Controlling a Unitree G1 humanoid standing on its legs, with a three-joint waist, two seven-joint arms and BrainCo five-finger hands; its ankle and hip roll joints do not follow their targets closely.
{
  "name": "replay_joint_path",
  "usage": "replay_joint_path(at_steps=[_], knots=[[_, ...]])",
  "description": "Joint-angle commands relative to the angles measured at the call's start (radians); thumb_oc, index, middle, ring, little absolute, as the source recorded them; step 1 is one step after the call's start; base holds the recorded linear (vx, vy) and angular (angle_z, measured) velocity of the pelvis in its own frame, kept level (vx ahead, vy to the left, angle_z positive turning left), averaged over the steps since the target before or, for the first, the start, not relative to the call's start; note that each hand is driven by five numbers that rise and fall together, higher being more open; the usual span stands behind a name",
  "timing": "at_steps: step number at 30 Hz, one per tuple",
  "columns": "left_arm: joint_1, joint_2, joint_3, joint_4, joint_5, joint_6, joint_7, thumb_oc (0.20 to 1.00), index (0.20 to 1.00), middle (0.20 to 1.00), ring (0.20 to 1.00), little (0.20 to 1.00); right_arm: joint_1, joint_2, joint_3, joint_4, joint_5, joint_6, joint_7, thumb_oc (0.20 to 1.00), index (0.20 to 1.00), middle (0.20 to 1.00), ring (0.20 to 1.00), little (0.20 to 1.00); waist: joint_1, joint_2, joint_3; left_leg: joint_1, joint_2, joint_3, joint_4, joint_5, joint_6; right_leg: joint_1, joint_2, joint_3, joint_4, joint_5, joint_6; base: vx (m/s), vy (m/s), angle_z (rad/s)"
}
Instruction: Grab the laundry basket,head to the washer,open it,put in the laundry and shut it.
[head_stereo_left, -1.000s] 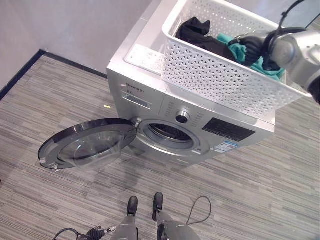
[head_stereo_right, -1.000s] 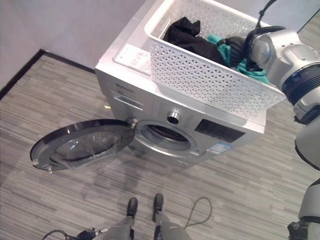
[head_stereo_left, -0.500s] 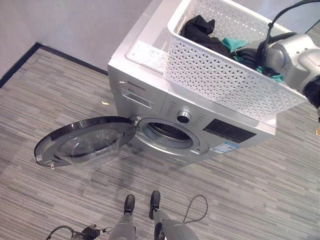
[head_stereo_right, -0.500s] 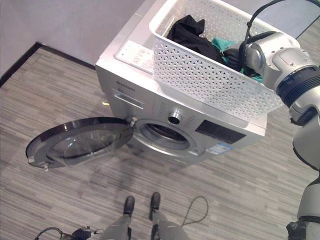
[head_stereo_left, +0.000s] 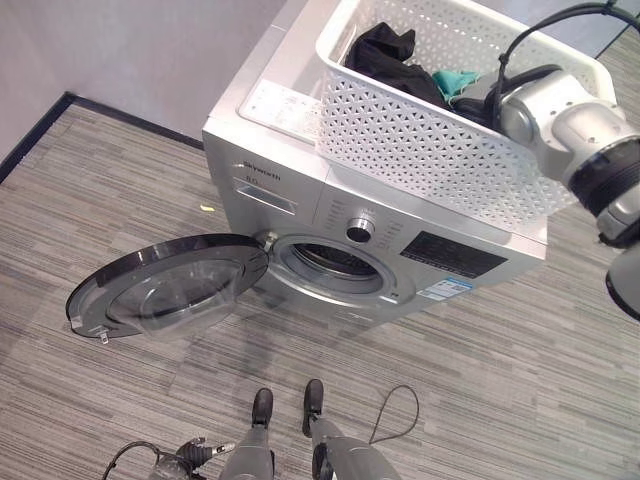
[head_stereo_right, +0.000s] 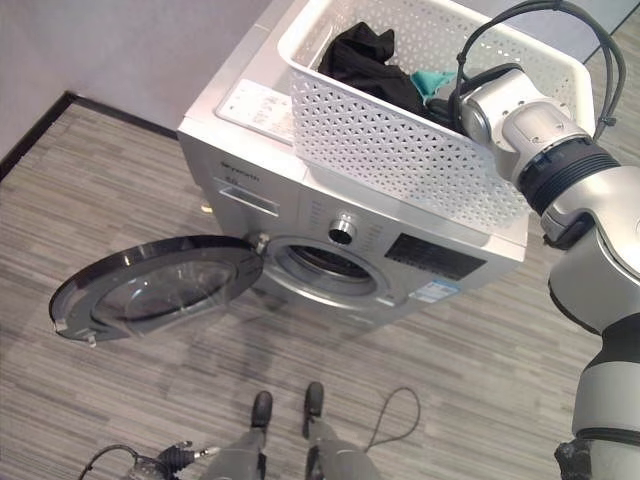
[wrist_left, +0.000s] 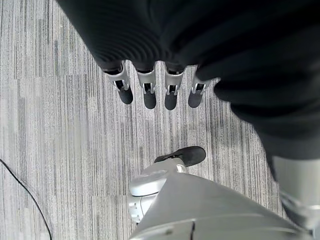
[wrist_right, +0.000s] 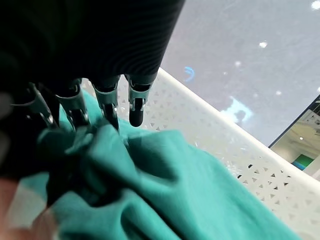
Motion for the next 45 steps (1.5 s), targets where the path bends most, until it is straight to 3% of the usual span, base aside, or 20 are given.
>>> replay_joint_path(at_steps=[1, 6, 10, 18, 26, 31, 34, 38, 42, 44, 45], knots=[[-0.041, 0.014, 0.005, 0.037, -0.012, 0.015, 0.017, 1.000, 1.000, 1.000, 1.000, 1.000, -0.058, 0.037, -0.006, 0.112, 0.002, 0.039, -0.101, 0.200, 0.200, 0.200, 0.200, 0.200, -0.010, -0.024, 0.052, 0.001, 0.035, -0.044, -0.016, -0.025, -0.048, 0.088, -0.060, 0.039, -0.002, -0.089, 0.093, 0.00, 0.000, 0.00], [-0.043, 0.026, -0.009, 0.027, 0.006, 0.000, 0.017, 1.000, 1.000, 1.000, 1.000, 1.000, -0.149, 0.024, 0.004, 0.276, 0.015, 0.039, -0.196, 0.200, 0.200, 0.200, 0.200, 0.200, -0.013, -0.015, 0.032, 0.005, 0.034, -0.043, -0.016, -0.027, -0.049, 0.091, -0.063, 0.039, -0.002, -0.088, 0.095, 0.00, 0.000, 0.00], [-0.046, 0.024, -0.006, 0.017, 0.020, -0.007, 0.021, 1.000, 1.000, 1.000, 1.000, 1.000, -0.192, -0.034, 0.002, 0.204, -0.005, 0.035, -0.254, 0.200, 0.200, 0.200, 0.200, 0.200, -0.019, -0.008, 0.018, 0.014, 0.033, -0.045, -0.016, -0.030, -0.048, 0.101, -0.064, 0.039, -0.002, -0.090, 0.095, 0.00, 0.000, -0.01], [-0.015, -0.002, 0.015, 0.004, 0.092, -0.020, 0.045, 1.000, 1.000, 1.000, 1.000, 1.000, -0.185, -0.262, -0.122, -0.061, -0.065, 0.030, -0.446, 0.200, 0.200, 0.200, 0.200, 0.200, -0.036, 0.011, -0.051, 0.084, 0.032, -0.031, -0.016, -0.059, -0.037, 0.162, -0.061, 0.041, -0.002, -0.112, 0.097, 0.02, -0.005, -0.01], [0.011, -0.015, 0.022, 0.006, 0.118, -0.022, 0.057, 1.000, 1.000, 1.000, 1.000, 1.000, -0.109, -0.357, -0.219, -0.156, -0.076, 0.024, -0.523, 0.200, 0.200, 0.200, 0.200, 0.200, -0.037, 0.013, -0.084, 0.129, 0.034, -0.030, -0.016, -0.073, -0.033, 0.205, -0.057, 0.038, -0.002, -0.125, 0.094, 0.01, -0.001, -0.02], [0.028, -0.032, 0.023, 0.019, 0.136, -0.023, 0.064, 1.000, 1.000, 1.000, 1.000, 1.000, -0.043, -0.408, -0.348, -0.200, -0.034, 0.030, -0.610, 0.200, 0.200, 0.200, 0.200, 0.200, -0.042, 0.019, -0.105, 0.154, 0.037, -0.031, -0.016, -0.080, -0.029, 0.229, -0.056, 0.033, -0.002, -0.134, 0.093, 0.00, 0.000, 0.00], [0.039, -0.047, 0.019, 0.028, 0.146, -0.022, 0.075, 1.000, 1.000, 1.000, 1.000, 1.000, 0.033, -0.391, -0.488, -0.170, 0.108, 0.014, -0.650, 0.200, 0.200, 0.200, 0.200, 0.200, -0.041, 0.028, -0.117, 0.167, 0.036, -0.030, -0.016, -0.083, -0.026, 0.242, -0.056, 0.032, -0.002, -0.138, 0.092, 0.00, 0.000, 0.00], [0.048, -0.048, 0.016, 0.032, 0.156, -0.023, 0.077, 1.000, 1.000, 1.000, 1.000, 1.000, 0.056, -0.384, -0.530, -0.155, 0.135, 0.010, -0.672, 0.200, 0.200, 0.200, 0.200, 0.200, -0.037, 0.024, -0.123, 0.174, 0.035, -0.030, -0.016, -0.086, -0.024, 0.248, -0.055, 0.033, -0.002, -0.141, 0.091, 0.00, 0.000, 0.00], [0.056, -0.055, 0.000, 0.038, 0.159, -0.025, 0.087, 1.000, 1.000, 1.000, 1.000, 1.000, 0.049, -0.341, -0.589, -0.076, 0.266, -0.017, -0.714, 0.200, 0.200, 0.200, 0.200, 0.200, -0.032, 0.020, -0.131, 0.183, 0.036, -0.029, -0.016, -0.089, -0.021, 0.253, -0.053, 0.033, -0.002, -0.142, 0.092, 0.01, 0.000, 0.00], [0.051, -0.066, -0.014, 0.050, 0.129, -0.022, 0.109, 1.000, 1.000, 1.000, 1.000, 1.000, 0.023, -0.241, -0.746, 0.047, 0.625, -0.095, -0.796, 0.200, 0.200, 0.200, 0.200, 0.200, -0.024, 0.024, -0.137, 0.195, 0.037, -0.029, -0.016, -0.098, -0.019, 0.263, -0.050, 0.038, -0.002, -0.146, 0.091, 0.05, 0.006, 0.00], [0.051, -0.061, -0.020, 0.050, 0.112, -0.022, 0.124, 1.000, 1.000, 1.000, 1.000, 1.000, -0.022, -0.197, -0.754, 0.104, 0.727, -0.126, -0.804, 0.200, 0.200, 0.200, 0.200, 0.200, -0.023, 0.018, -0.146, 0.200, 0.038, -0.027, -0.016, -0.101, -0.019, 0.268, -0.049, 0.038, -0.002, -0.149, 0.091, 0.00, 0.000, 0.00]])
